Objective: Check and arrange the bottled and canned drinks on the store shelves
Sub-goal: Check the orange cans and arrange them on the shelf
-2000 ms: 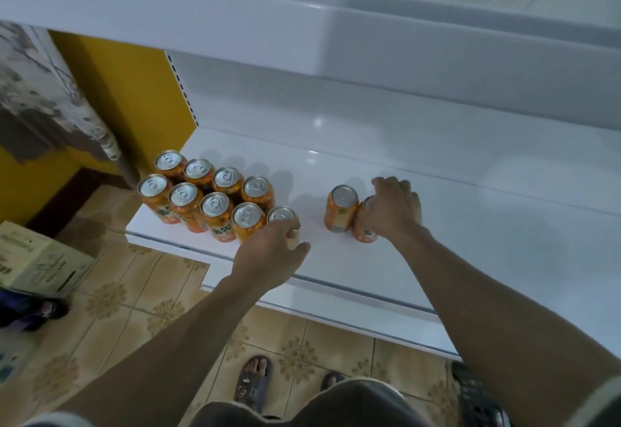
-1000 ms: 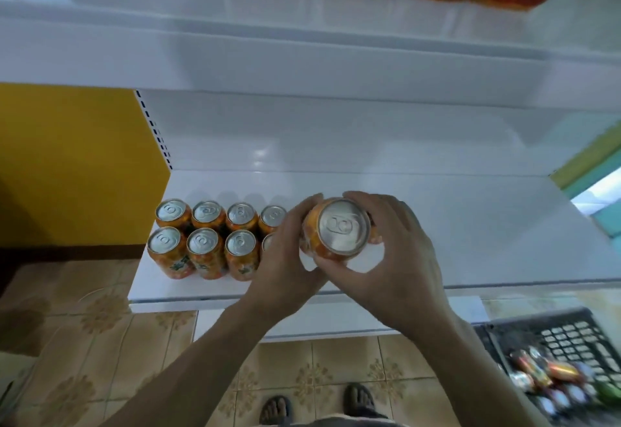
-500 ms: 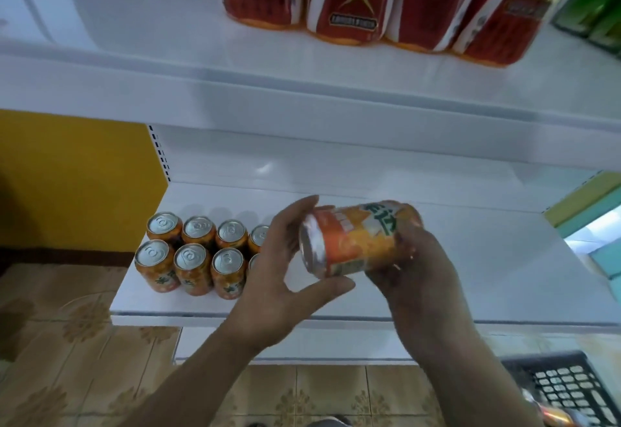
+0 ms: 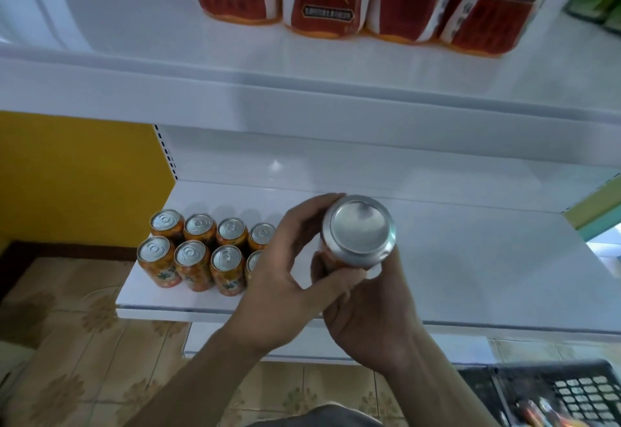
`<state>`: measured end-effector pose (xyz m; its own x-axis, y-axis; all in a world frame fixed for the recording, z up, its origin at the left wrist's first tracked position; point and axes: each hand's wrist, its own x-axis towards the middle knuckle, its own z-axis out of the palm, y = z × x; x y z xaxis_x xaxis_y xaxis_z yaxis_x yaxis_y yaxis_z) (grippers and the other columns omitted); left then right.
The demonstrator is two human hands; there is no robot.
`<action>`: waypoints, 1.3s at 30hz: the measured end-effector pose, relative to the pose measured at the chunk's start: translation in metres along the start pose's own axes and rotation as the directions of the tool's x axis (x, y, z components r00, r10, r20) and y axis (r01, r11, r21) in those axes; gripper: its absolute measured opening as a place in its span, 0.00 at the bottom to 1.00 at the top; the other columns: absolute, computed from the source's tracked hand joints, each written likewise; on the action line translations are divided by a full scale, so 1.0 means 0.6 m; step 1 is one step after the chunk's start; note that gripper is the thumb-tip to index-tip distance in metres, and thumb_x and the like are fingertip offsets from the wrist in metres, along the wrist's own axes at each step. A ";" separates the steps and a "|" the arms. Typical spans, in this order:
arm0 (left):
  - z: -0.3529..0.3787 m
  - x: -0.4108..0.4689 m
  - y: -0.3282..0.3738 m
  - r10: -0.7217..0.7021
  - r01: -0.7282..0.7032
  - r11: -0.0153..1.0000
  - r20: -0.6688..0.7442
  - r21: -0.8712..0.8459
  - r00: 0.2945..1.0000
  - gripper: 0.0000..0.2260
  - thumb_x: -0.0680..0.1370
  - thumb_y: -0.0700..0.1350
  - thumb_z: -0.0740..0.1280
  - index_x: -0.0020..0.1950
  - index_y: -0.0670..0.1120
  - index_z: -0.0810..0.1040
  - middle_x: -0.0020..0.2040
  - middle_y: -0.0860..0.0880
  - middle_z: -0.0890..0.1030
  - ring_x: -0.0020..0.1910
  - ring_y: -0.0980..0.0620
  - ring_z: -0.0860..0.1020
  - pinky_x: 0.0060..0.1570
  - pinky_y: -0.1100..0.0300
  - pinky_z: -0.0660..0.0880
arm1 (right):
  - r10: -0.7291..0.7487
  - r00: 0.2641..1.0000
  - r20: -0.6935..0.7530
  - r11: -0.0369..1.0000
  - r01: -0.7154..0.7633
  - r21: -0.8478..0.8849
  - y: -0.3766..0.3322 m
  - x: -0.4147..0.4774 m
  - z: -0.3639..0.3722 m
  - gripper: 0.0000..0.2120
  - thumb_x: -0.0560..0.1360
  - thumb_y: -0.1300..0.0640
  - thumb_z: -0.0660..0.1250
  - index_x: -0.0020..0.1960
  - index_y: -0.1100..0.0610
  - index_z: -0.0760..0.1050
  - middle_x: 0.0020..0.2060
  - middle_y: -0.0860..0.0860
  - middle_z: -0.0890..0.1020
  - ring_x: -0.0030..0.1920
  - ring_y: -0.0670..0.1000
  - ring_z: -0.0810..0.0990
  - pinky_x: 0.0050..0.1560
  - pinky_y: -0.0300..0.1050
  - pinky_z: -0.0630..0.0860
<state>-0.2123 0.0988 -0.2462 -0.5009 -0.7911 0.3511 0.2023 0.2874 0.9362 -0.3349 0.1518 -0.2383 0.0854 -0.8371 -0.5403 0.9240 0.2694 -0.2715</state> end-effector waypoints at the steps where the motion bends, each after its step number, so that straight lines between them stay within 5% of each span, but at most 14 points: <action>1: 0.000 0.000 0.000 -0.008 0.008 1.000 -0.004 0.002 1.000 0.31 0.69 0.45 0.76 0.70 0.53 0.69 0.67 0.55 0.77 0.70 0.50 0.73 0.67 0.55 0.72 | 0.004 1.000 0.001 1.000 -0.004 -0.004 0.000 0.000 -0.002 0.24 0.74 0.38 0.67 0.44 0.59 0.86 0.40 0.50 0.83 0.42 0.44 0.77 0.47 0.35 0.74; 4: -0.003 0.003 0.001 -0.013 0.014 1.000 -0.028 0.014 1.000 0.34 0.68 0.46 0.77 0.71 0.53 0.68 0.66 0.54 0.77 0.70 0.48 0.73 0.65 0.56 0.74 | -0.039 0.999 0.008 0.995 0.039 -0.094 -0.003 0.000 -0.012 0.27 0.70 0.35 0.67 0.44 0.59 0.87 0.40 0.51 0.84 0.43 0.45 0.77 0.45 0.35 0.75; 8: -0.002 0.008 0.005 -0.044 0.038 0.996 -0.080 -0.082 0.996 0.32 0.66 0.45 0.78 0.68 0.51 0.72 0.64 0.49 0.77 0.67 0.45 0.74 0.57 0.56 0.78 | -0.196 0.977 0.084 0.909 0.213 -0.357 -0.008 0.001 -0.025 0.30 0.78 0.34 0.56 0.59 0.55 0.83 0.48 0.56 0.84 0.43 0.49 0.81 0.47 0.45 0.75; 11: 0.008 0.012 0.009 -0.129 0.079 0.959 -0.169 -0.273 0.977 0.30 0.61 0.44 0.78 0.62 0.50 0.75 0.56 0.55 0.82 0.57 0.54 0.79 0.46 0.62 0.79 | -0.344 0.923 0.172 0.817 0.384 -0.430 -0.014 0.006 -0.037 0.23 0.73 0.36 0.69 0.60 0.50 0.80 0.53 0.59 0.83 0.47 0.54 0.82 0.43 0.46 0.78; 15: 0.009 0.015 0.007 -0.169 0.104 0.953 -0.217 -0.284 0.961 0.31 0.58 0.46 0.80 0.59 0.51 0.74 0.55 0.54 0.80 0.56 0.53 0.79 0.46 0.60 0.79 | -0.457 0.856 0.240 0.726 0.515 -0.455 -0.017 0.013 -0.052 0.45 0.60 0.38 0.81 0.71 0.54 0.70 0.53 0.58 0.81 0.44 0.55 0.81 0.39 0.45 0.79; 19: -0.005 0.019 0.017 -0.079 0.066 0.984 -0.070 -0.167 0.994 0.35 0.67 0.50 0.80 0.69 0.54 0.67 0.67 0.56 0.74 0.68 0.52 0.73 0.53 0.56 0.79 | -0.435 0.874 0.215 0.669 0.474 -0.572 -0.018 0.009 -0.054 0.45 0.57 0.28 0.77 0.62 0.57 0.75 0.44 0.56 0.81 0.35 0.52 0.79 0.32 0.43 0.77; 21: -0.004 0.026 0.022 -0.086 0.072 0.983 -0.075 -0.168 0.993 0.28 0.69 0.46 0.76 0.67 0.55 0.72 0.66 0.52 0.77 0.65 0.51 0.76 0.53 0.56 0.79 | -0.430 0.878 0.212 0.626 0.459 -0.631 -0.016 0.006 -0.057 0.47 0.57 0.25 0.75 0.63 0.56 0.75 0.45 0.55 0.83 0.40 0.54 0.84 0.38 0.44 0.80; 24: 0.012 0.033 0.023 -0.288 0.214 0.923 -0.205 -0.320 0.935 0.18 0.69 0.50 0.75 0.58 0.57 0.80 0.57 0.50 0.82 0.55 0.51 0.82 0.47 0.58 0.80 | -0.505 0.819 0.274 0.528 0.544 -0.652 -0.014 0.004 -0.055 0.35 0.65 0.35 0.73 0.66 0.49 0.71 0.52 0.49 0.84 0.55 0.55 0.84 0.46 0.47 0.82; 26: 0.018 0.031 0.013 -0.373 0.288 0.882 -0.179 -0.374 0.910 0.20 0.69 0.52 0.73 0.60 0.56 0.77 0.56 0.48 0.83 0.54 0.50 0.83 0.49 0.60 0.79 | -0.566 0.771 0.291 0.479 0.595 -0.646 -0.017 0.004 -0.055 0.31 0.67 0.40 0.70 0.66 0.50 0.70 0.53 0.50 0.83 0.55 0.55 0.84 0.45 0.45 0.82; 32: 0.007 0.019 0.011 -0.252 0.230 0.927 -0.038 -0.298 0.967 0.24 0.72 0.46 0.74 0.67 0.54 0.75 0.67 0.51 0.76 0.66 0.51 0.76 0.52 0.59 0.79 | -0.466 0.876 0.126 0.660 0.439 -0.610 -0.029 0.000 -0.050 0.47 0.54 0.25 0.76 0.60 0.57 0.77 0.42 0.57 0.85 0.36 0.55 0.83 0.35 0.43 0.80; 36: 0.019 0.021 0.012 -0.371 0.288 0.891 -0.198 -0.350 0.907 0.22 0.68 0.56 0.75 0.60 0.57 0.79 0.59 0.51 0.82 0.56 0.51 0.82 0.46 0.62 0.80 | -0.525 0.825 0.209 0.548 0.515 -0.659 -0.022 0.006 -0.054 0.34 0.67 0.35 0.72 0.70 0.41 0.69 0.57 0.50 0.82 0.53 0.54 0.85 0.45 0.47 0.82; 39: 0.011 0.020 0.006 -0.381 0.333 0.903 -0.151 -0.270 0.912 0.23 0.71 0.59 0.76 0.64 0.60 0.75 0.59 0.53 0.81 0.59 0.53 0.81 0.51 0.62 0.79 | -0.588 0.784 0.199 0.503 0.547 -0.669 -0.021 0.004 -0.047 0.32 0.66 0.35 0.74 0.66 0.44 0.72 0.51 0.49 0.82 0.47 0.53 0.85 0.42 0.45 0.82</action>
<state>-0.2231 0.0938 -0.2382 -0.4067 -0.9127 -0.0392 0.2433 -0.1495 0.9584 -0.3567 0.1600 -0.2585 -0.4020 -0.9095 -0.1056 0.2616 -0.0036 -0.9652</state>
